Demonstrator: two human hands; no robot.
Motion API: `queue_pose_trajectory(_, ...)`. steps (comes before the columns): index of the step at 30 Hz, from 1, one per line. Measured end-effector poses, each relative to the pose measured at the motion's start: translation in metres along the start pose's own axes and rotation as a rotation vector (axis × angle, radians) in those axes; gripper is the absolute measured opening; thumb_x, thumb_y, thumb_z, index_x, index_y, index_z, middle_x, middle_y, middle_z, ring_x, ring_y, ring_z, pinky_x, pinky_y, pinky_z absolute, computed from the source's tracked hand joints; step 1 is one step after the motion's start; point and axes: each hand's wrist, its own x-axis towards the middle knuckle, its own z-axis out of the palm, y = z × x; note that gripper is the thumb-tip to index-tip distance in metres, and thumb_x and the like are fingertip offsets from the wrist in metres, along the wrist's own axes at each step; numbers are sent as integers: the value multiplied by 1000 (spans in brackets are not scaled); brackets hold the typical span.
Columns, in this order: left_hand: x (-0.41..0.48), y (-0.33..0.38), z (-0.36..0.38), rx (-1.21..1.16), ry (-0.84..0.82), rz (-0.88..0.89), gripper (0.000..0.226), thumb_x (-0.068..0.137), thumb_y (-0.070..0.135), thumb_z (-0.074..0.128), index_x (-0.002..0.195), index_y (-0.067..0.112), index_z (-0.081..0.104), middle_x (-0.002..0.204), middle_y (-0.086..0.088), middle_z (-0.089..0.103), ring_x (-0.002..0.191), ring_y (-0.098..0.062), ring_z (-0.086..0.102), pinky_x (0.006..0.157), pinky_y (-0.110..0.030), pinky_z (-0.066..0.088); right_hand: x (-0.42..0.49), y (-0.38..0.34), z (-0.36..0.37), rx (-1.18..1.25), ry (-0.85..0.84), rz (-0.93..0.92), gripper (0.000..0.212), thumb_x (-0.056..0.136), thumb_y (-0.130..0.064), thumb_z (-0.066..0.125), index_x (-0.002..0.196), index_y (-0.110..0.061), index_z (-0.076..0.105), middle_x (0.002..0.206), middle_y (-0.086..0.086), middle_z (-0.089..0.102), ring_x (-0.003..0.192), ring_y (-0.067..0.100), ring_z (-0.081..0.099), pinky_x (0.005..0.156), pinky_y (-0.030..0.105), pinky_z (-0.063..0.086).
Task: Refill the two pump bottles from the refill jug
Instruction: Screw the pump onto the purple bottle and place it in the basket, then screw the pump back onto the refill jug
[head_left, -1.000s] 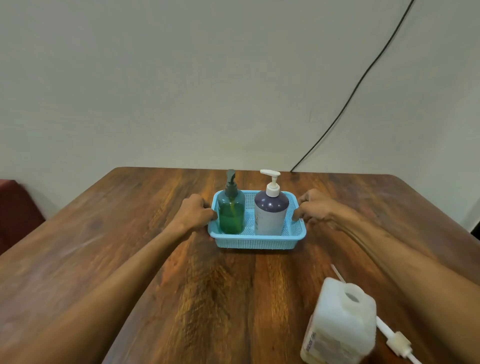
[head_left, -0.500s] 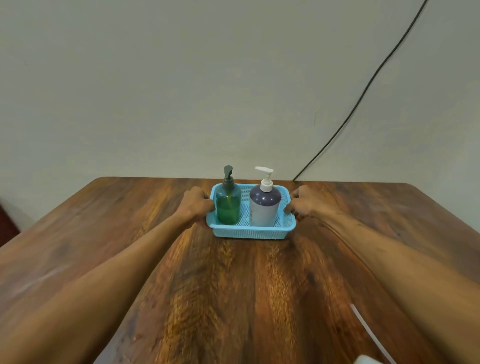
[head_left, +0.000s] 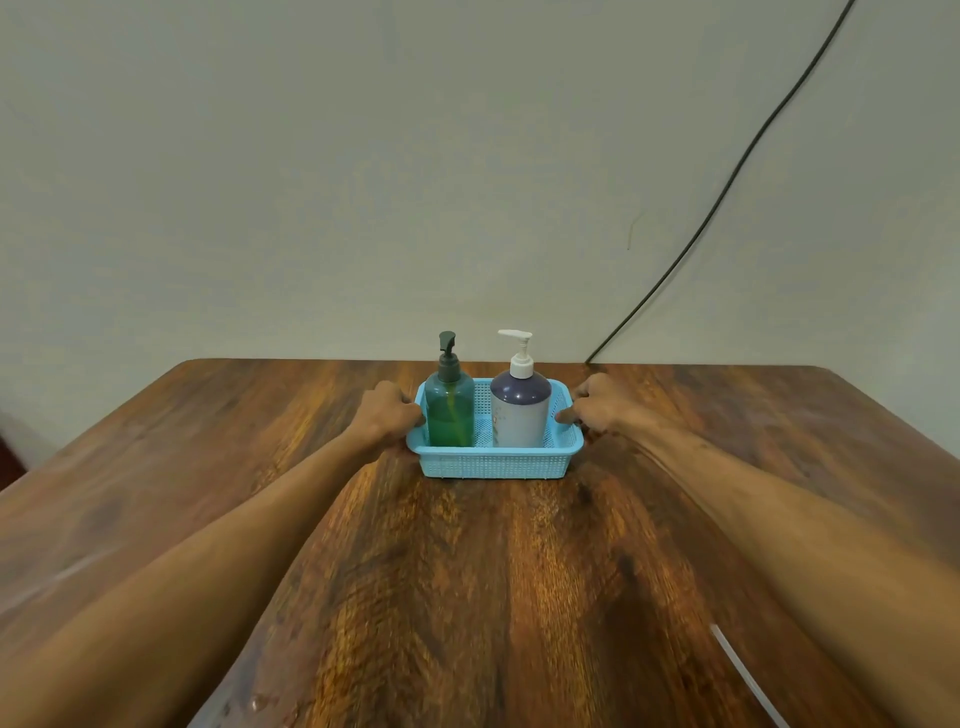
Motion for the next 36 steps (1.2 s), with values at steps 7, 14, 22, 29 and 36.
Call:
queue_pose_trajectory(7,-21,5,-7,-16,-39,7,22,101,15,54,109,-3,64,107,-18,70,79,-24,73,56,-32,62,-23,1,-10,113,-68,-8,37,95,-28,69,96,9,67,85,13,77,57,22,70,78,45,62)
queue_pose_trajectory(14,-81,22,-32,37,28,82,48,98,13,57,142,-2,45,134,-17,58,88,-28,68,68,-36,62,-89,-12,-37,92,42,-88,31,97,-22,66,117,0,59,95,17,71,69,24,73,63,34,62)
queue_pose_trajectory(22,-192,45,-58,-149,21,247,34,99,20,60,130,7,61,118,-10,67,81,-16,70,58,-22,59,-196,-16,-75,212,118,-248,26,96,-24,66,119,-12,65,102,6,71,77,23,75,63,34,61)
queue_pose_trajectory(29,-310,50,-39,-414,-75,379,27,98,18,61,124,16,66,115,-6,71,93,-18,73,80,-37,61,-309,21,-79,427,180,-333,22,96,-11,64,118,-9,66,108,12,71,78,24,71,59,30,57)
queue_pose_trajectory(36,-379,44,6,-432,-164,501,43,92,2,63,130,22,61,122,4,68,112,-9,65,94,-32,57,-390,85,-64,571,301,-288,25,96,3,58,117,-5,68,104,8,75,87,20,71,70,27,58)
